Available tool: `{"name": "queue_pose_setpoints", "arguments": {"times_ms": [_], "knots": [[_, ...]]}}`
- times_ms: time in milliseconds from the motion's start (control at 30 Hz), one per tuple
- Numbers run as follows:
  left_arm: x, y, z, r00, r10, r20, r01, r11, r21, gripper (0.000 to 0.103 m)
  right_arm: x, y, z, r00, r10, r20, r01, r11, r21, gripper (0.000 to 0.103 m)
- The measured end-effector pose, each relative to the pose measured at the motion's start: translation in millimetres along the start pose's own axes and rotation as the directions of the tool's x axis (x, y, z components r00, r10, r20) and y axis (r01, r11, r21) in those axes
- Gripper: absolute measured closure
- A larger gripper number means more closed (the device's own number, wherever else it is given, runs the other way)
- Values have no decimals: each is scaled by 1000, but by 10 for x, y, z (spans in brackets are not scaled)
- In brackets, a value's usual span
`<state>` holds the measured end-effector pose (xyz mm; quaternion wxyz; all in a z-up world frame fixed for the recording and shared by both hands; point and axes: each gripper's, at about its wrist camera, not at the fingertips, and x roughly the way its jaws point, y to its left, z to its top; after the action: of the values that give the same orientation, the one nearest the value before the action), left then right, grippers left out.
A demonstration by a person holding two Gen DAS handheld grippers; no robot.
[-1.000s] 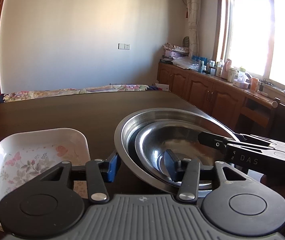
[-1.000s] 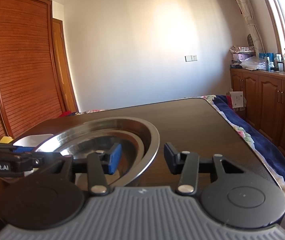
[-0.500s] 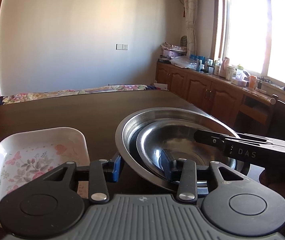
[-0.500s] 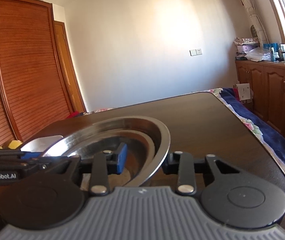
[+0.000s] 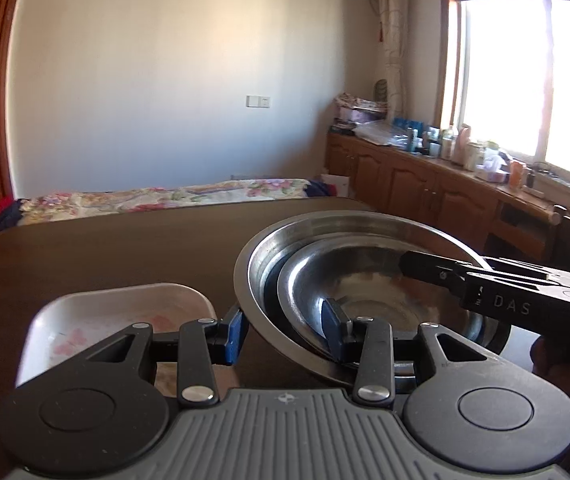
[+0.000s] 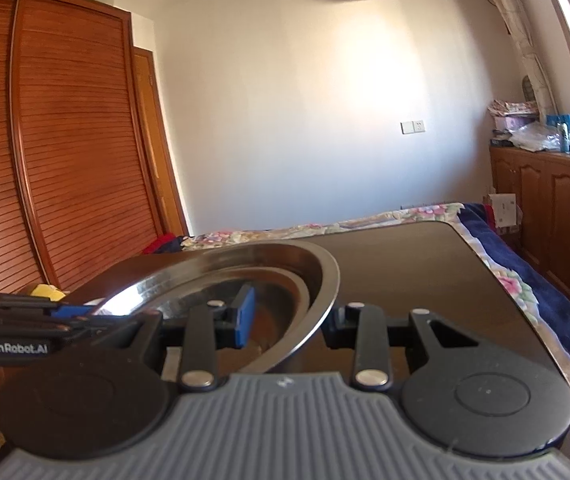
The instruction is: Organize plates and bowls
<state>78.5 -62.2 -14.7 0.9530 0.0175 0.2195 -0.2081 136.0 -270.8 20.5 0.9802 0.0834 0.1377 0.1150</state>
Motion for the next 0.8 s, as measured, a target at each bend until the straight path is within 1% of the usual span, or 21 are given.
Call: {"name": "queue_pose_setpoints", "arguments": {"times_ms": [67, 200, 400, 667, 800], "knots": [[-19, 53, 23, 1000, 20, 0, -20, 1000, 5, 60, 40, 36, 12, 1000, 13, -2, -13, 1000, 0, 67], [-83, 212, 52, 999, 39, -1, -39, 999, -10, 60, 128, 97, 35, 999, 51, -15, -51, 999, 2, 67], [-212, 473, 83, 996, 87, 7, -87, 995, -39, 60, 265, 329, 89, 994, 106, -24, -106, 994, -26, 67], [-417, 804, 73, 986, 165, 11, -164, 983, -81, 60, 443, 684, 122, 980, 191, -48, -194, 979, -59, 67], [-498, 932, 24, 981, 192, 6, -191, 977, -91, 60, 476, 808, 128, 975, 214, -61, -219, 973, -76, 67]]}}
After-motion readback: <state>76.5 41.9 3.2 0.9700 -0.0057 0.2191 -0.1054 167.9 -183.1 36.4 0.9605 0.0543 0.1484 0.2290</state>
